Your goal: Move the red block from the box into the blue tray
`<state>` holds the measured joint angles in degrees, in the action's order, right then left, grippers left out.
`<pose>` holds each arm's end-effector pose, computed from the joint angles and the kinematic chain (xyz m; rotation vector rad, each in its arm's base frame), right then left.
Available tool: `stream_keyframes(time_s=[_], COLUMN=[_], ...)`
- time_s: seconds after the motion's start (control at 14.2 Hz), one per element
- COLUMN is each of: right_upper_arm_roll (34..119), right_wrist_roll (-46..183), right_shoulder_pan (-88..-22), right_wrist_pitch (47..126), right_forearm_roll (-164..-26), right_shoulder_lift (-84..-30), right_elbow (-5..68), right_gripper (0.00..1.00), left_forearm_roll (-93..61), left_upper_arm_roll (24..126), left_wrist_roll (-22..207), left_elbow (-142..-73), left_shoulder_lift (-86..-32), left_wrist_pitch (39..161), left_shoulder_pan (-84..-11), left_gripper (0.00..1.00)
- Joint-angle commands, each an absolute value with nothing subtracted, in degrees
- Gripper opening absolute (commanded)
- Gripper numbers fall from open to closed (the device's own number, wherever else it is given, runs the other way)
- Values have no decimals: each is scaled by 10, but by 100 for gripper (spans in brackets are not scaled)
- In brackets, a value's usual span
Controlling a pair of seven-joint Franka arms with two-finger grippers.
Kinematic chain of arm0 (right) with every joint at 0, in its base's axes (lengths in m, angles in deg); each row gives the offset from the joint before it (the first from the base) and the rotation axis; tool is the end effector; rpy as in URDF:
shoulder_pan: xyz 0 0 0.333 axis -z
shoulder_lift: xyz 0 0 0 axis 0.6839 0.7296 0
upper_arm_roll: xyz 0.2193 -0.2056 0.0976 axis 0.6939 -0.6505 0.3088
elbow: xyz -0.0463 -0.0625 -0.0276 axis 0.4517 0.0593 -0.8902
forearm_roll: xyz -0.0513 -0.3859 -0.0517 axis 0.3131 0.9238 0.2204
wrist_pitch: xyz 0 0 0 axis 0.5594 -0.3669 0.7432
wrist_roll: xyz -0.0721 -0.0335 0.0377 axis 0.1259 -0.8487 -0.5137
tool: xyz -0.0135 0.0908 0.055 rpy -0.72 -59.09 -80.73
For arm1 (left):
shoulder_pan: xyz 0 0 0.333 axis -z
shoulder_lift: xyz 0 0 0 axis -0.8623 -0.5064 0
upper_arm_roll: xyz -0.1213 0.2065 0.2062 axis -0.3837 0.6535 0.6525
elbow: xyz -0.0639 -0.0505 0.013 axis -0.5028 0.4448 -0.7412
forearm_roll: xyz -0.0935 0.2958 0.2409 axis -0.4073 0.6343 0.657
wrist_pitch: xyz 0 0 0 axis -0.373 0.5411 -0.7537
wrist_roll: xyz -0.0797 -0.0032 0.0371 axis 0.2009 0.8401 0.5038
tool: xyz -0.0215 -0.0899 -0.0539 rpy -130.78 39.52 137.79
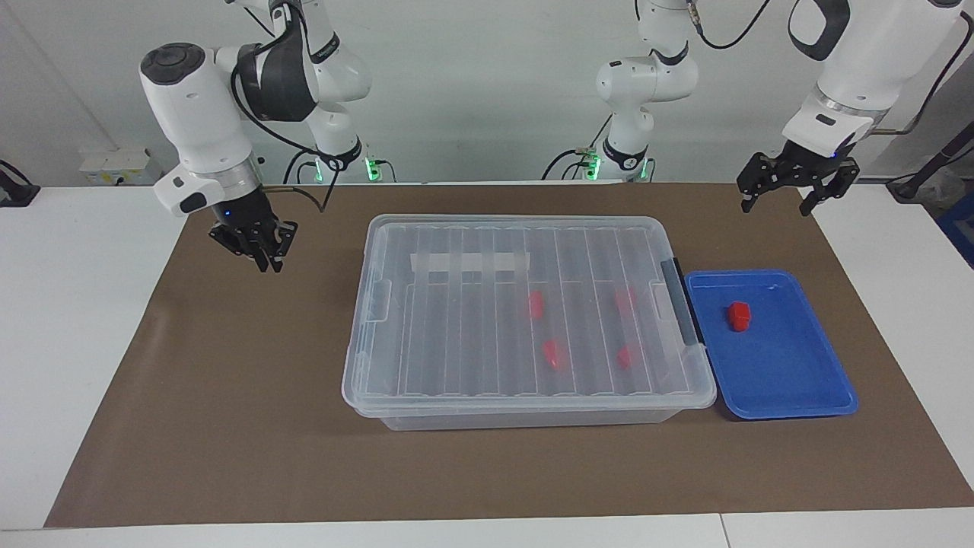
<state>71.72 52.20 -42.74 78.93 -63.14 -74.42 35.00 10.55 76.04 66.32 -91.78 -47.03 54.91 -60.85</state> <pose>0.5595 0.0175 0.5403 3.1181 -0.1615 0.1570 0.5477 -0.0046 0.6222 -3.1004 0.3011 -0.0553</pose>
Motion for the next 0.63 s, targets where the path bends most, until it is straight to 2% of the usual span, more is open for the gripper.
stream_keyframes(time_s=[0.0,0.07,0.14,0.21,0.56], right_upper_arm_roll=[725,725,725,726,726], right_wrist_roll=[489,482,471,461,460], right_shoulder_pan=[-424,-423,-423,-422,-428], right_wrist_pitch=[702,668,635,616,598], right_forearm_roll=[-620,-620,-620,-625,-627], right_shoulder_lift=[-718,-706,-695,-694,-717], right_elbow=[257,220,184,169,197], right_gripper=[50,57,84,99,100], left_forearm_roll=[114,114,114,114,114], left_upper_arm_roll=[759,759,759,759,759], left_wrist_roll=[660,660,660,660,660], left_elbow=[-925,-925,-925,-925,-926], left_shoulder_lift=[-460,-460,-460,-460,-460], left_wrist_pitch=[543,543,543,543,543], left_shoulder_pan=[-613,-613,-613,-614,-613], left_gripper=[100,100,100,100,100])
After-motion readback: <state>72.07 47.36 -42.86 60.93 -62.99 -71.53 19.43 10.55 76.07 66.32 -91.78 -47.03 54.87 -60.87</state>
